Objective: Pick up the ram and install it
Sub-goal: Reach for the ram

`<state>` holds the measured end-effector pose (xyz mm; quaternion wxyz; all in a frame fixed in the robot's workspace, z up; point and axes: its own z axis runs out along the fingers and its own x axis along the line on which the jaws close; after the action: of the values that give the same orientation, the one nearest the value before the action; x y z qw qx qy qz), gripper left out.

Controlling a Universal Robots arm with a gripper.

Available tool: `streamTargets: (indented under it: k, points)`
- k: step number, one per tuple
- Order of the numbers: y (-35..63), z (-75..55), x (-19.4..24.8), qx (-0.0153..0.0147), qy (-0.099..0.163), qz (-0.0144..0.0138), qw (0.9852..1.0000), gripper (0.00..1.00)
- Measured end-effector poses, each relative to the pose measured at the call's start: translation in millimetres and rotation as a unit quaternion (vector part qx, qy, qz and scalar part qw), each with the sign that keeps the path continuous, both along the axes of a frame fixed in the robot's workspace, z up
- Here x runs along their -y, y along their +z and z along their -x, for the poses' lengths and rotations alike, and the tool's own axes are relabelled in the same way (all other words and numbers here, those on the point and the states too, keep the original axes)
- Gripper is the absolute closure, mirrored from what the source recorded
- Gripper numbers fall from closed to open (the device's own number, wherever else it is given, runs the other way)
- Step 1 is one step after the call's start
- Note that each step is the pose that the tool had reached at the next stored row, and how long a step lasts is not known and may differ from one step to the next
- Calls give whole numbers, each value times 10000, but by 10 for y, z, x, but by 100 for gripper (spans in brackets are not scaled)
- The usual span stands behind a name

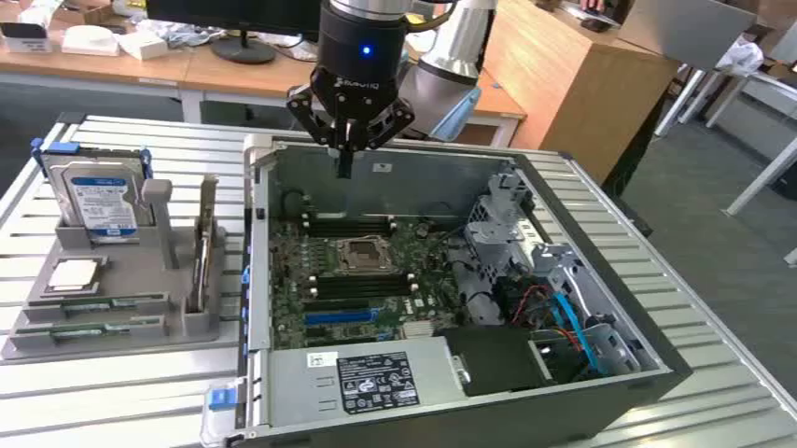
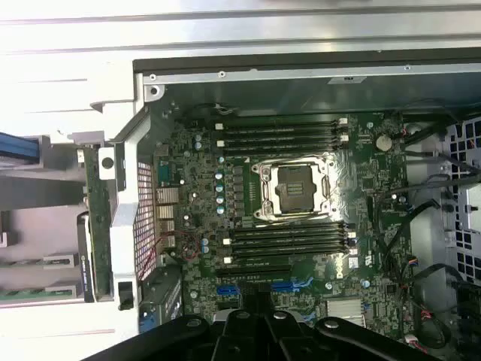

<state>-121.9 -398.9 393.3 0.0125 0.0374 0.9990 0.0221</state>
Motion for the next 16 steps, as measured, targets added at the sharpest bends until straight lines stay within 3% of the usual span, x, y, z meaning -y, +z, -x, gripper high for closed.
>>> streamTargets:
  k: [16]
  points:
    - [0, 44, 0, 0, 0, 0, 10000, 90]
